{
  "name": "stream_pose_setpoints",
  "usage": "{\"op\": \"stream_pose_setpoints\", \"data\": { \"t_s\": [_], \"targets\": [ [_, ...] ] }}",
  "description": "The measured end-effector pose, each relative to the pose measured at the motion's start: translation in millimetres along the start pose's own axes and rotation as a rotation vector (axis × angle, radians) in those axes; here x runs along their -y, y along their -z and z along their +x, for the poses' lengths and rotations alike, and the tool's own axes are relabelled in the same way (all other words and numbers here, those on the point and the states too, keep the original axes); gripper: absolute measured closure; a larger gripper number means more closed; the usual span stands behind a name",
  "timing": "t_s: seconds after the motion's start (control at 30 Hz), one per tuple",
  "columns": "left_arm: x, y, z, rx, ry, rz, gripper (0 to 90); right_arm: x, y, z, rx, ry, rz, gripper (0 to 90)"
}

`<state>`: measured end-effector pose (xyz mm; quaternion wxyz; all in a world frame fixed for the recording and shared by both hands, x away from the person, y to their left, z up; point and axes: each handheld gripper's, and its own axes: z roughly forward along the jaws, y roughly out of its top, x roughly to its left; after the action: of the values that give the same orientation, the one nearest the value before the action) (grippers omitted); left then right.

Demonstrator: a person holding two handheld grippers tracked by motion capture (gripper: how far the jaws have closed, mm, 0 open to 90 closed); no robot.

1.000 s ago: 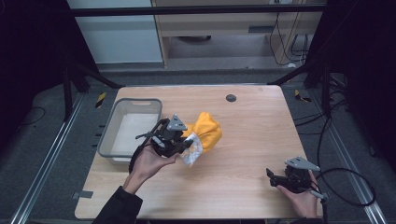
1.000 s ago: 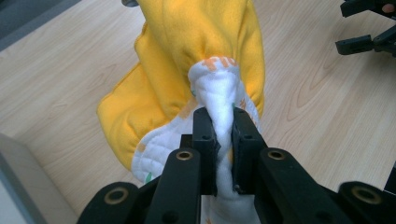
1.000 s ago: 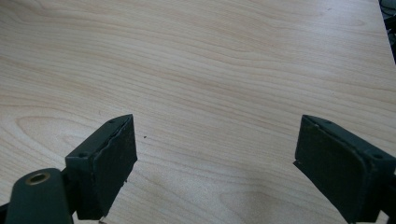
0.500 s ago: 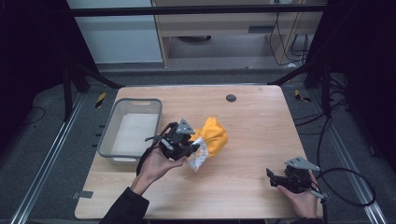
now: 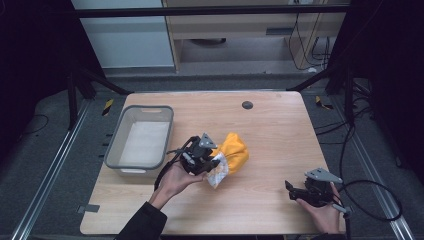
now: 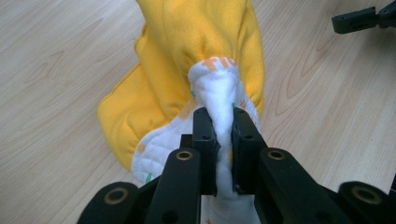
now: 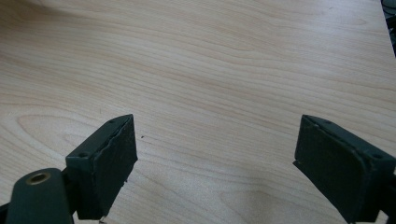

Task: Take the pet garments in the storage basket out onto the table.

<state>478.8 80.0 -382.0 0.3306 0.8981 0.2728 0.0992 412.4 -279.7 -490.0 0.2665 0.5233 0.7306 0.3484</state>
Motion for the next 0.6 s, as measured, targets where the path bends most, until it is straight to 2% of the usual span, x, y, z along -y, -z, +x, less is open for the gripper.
{"op": "stream_pose_setpoints", "data": {
  "t_s": [0.6],
  "targets": [
    [12.7, -34.2, -2.3, 0.013, -0.003, 0.055, 82.4, 0.1, -0.2, -0.1, 0.001, 0.002, 0.002, 12.8]
  ]
}}
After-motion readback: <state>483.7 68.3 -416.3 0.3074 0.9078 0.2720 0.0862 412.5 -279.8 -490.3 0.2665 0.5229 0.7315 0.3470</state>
